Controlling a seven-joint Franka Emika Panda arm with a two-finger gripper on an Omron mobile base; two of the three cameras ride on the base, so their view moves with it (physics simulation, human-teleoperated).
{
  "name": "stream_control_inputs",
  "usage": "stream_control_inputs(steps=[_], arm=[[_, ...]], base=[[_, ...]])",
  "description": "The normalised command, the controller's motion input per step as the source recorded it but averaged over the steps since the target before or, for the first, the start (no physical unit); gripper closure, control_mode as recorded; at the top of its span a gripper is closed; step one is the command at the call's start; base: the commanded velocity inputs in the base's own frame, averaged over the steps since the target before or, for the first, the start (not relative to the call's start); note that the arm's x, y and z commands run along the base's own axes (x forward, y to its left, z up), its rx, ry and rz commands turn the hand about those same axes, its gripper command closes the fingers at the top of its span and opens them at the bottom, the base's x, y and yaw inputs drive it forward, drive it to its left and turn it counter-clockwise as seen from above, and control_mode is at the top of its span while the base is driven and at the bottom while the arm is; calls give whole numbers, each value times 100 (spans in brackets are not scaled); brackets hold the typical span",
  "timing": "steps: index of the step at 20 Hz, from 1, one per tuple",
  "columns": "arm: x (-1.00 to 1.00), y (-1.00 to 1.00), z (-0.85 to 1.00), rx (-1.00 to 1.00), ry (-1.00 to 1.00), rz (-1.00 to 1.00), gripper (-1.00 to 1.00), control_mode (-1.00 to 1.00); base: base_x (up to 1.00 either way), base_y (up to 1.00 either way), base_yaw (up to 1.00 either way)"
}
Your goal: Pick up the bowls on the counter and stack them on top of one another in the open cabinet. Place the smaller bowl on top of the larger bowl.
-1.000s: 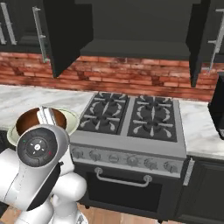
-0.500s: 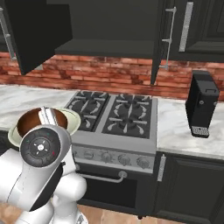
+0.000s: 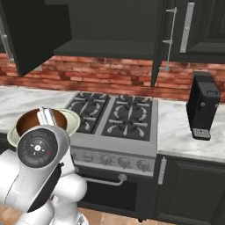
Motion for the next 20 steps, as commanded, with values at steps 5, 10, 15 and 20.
stream_control_inputs(steps=[5, 10, 15, 20], arm=[[0, 0, 0, 0, 0, 0, 100, 100], [0, 0, 0, 0, 0, 0, 100, 100], [0, 0, 0, 0, 0, 0, 100, 100], [0, 0, 0, 0, 0, 0, 100, -100]], base=[[53, -23, 0], [69, -11, 0], [66, -5, 0], [14, 0, 0]])
